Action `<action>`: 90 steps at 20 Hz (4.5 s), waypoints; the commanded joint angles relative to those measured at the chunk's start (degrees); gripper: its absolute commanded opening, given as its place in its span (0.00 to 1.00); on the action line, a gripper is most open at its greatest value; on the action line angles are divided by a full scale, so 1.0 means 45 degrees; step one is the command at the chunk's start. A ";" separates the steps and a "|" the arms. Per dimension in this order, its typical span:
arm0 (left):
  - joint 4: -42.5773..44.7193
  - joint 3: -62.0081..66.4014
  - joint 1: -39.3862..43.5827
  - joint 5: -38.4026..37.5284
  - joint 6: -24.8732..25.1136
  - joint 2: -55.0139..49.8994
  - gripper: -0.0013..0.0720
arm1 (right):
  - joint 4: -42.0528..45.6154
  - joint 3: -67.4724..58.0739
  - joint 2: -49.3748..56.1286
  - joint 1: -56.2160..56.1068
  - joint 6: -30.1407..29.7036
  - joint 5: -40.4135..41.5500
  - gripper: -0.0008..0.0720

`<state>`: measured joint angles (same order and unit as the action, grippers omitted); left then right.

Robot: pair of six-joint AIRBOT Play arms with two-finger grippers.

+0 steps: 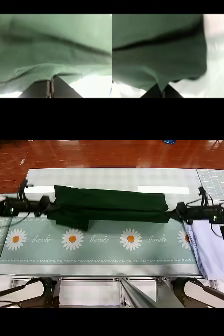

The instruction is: Fold the shirts.

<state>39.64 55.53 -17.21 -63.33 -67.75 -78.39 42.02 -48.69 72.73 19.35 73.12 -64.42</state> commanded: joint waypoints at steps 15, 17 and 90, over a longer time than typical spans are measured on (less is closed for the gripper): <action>0.0661 0.9573 0.0792 -0.1433 -0.3259 -0.7616 0.71 | -0.0452 -0.6878 0.6207 -0.0427 0.0903 0.0831 0.58; 0.2443 1.0768 -0.0219 -0.2759 -0.4396 -0.7325 0.71 | -0.0447 -0.7242 0.5765 0.0505 0.0937 -0.0427 0.58; 0.2123 -0.1880 0.2297 0.0991 -0.1753 0.6120 0.04 | -0.1341 -0.8558 0.4833 -0.9156 0.2064 0.2861 0.05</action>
<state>51.70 58.30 -6.39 -62.85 -75.96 -57.60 36.12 -79.09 82.78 -15.88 81.08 -54.83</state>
